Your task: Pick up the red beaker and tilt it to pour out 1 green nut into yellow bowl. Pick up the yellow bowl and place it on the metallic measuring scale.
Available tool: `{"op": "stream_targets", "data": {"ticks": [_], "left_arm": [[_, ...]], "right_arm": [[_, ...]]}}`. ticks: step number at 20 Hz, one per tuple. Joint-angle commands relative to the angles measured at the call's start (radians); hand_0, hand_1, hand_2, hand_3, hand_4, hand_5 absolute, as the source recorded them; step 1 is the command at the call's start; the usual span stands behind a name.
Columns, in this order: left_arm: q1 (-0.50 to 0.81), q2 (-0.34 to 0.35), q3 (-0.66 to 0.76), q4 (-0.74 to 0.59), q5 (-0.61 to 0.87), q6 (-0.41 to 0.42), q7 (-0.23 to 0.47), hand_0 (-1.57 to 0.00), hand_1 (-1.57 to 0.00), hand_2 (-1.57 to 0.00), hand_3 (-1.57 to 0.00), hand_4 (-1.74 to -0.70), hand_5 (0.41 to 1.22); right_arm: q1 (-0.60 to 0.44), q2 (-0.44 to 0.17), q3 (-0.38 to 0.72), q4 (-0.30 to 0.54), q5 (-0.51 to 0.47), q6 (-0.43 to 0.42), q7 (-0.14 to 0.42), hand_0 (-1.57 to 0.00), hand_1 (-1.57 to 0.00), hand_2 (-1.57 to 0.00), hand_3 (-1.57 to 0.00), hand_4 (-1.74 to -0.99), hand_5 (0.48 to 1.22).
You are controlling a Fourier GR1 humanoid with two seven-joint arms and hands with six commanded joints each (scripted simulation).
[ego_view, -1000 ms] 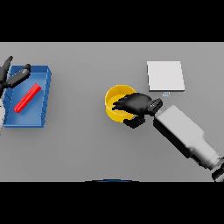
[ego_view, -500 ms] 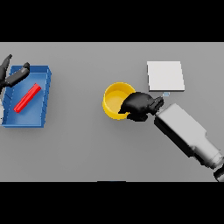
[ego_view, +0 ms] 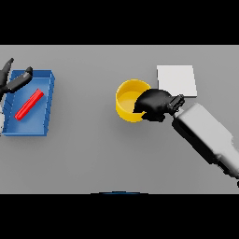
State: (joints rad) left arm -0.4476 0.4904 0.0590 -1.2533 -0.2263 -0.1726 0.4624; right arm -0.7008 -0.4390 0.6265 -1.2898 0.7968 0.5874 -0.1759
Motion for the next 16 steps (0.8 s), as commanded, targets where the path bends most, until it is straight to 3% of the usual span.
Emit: {"op": "stream_targets", "data": {"ticks": [1, 4, 9, 16], "left_arm": [[-0.003, -0.003, 0.001, 0.006, -0.001, 0.004, -0.005, 0.00, 0.00, 0.00, 0.00, -0.78, 0.702], [-0.015, -0.009, 0.007, 0.012, 0.010, 0.004, 0.005, 0.00, 0.00, 0.00, 0.00, -0.79, 0.702], [-0.015, -0.003, 0.021, 0.009, 0.025, -0.002, 0.007, 0.00, 0.00, 0.00, 0.00, -0.81, 0.710], [0.004, -0.004, 0.026, -0.034, 0.039, -0.003, 0.062, 0.00, 0.00, 0.00, 0.00, -0.84, 0.739]], "right_arm": [[0.007, -0.011, -0.008, -0.019, -0.003, 0.003, 0.006, -1.56, -1.56, -1.45, -1.20, -1.736, 1.218], [-0.002, -0.009, -0.020, -0.041, 0.006, 0.006, 0.073, -1.56, -1.56, -1.47, -1.19, -1.739, 1.219], [-0.038, -0.033, -0.069, -0.021, -0.007, 0.009, 0.104, -1.54, -1.57, -1.49, -1.19, -1.740, 1.220], [-0.107, -0.091, -0.147, 0.142, 0.006, -0.126, 0.060, -1.56, -1.57, -1.54, -1.15, -1.741, 1.221]]}}
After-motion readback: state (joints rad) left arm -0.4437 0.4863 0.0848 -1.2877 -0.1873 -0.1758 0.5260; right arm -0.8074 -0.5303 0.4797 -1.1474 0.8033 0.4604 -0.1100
